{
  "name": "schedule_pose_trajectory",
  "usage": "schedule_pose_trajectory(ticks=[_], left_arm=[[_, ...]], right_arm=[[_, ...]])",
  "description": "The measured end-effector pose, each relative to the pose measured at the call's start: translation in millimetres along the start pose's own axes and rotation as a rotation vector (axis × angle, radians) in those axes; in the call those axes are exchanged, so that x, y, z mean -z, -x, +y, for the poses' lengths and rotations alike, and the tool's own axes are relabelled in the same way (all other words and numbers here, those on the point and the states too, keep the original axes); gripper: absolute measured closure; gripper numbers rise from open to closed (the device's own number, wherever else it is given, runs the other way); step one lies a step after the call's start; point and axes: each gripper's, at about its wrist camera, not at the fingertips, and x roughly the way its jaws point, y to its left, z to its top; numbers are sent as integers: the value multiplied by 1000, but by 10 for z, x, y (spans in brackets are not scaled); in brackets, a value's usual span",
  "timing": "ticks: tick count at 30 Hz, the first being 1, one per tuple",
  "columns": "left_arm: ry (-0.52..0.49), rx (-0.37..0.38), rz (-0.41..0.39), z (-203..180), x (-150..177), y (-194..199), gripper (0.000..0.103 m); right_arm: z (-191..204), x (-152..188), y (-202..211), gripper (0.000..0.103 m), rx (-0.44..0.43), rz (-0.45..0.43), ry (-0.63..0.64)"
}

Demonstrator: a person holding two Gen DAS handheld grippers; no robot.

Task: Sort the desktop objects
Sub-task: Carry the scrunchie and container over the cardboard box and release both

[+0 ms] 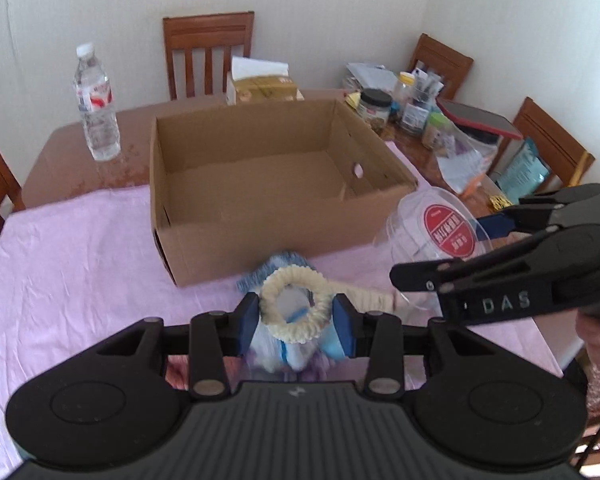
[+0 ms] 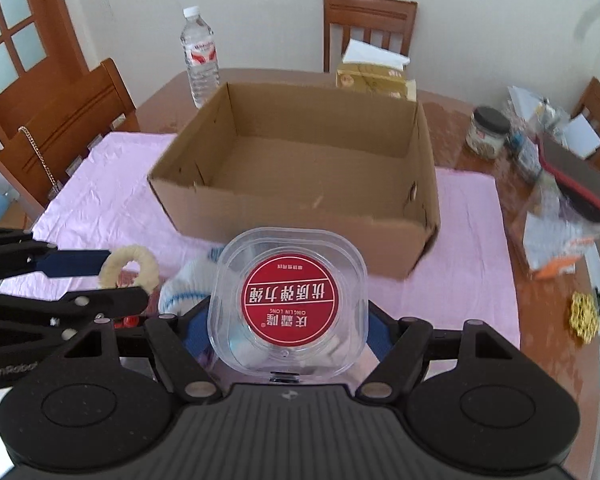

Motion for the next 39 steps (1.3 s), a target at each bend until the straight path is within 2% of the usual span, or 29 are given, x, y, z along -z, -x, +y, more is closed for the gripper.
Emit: schedule_pose_trajectory(ticks=[11,15,20,28,33,34,35,36,37,38,39], left_arm=[[-31,-41,-28,102,-549,-211,64],[-30,-58,-21,195,-717,-387,64],[-9,-119,-13,337,-901,-666,63],[4,-137,20,408,-948,-978,62],[6,-143,35,435,-915,-1082,60],[5,-144,35,448,-914,-1088,54],[7,-147,32,462,-914,-1095,40],[14,-156,31,476,-917,-1099,34],[24,-192,31,484,-916,-1107,21],[30,-219,23,494,-908,-1103,16],[32,-215,13,511,-894,-1089,16]], right_arm=[[-121,-462,-132,24,58,-29,27],[-189,-665,-285,24,77,-36,36],[-277,-866,-614,24,93,-17,22],[-361,-949,-945,24,94,20,-15],[-367,-977,-988,24,96,1,-21],[-369,-984,-994,24,92,-1,-24],[-372,-987,-1006,24,88,1,-27],[-374,-990,-1019,24,87,4,-28],[-376,-990,-1031,23,93,5,-32],[-387,-988,-1038,20,102,3,-40],[-405,-988,-1045,18,106,6,-50]])
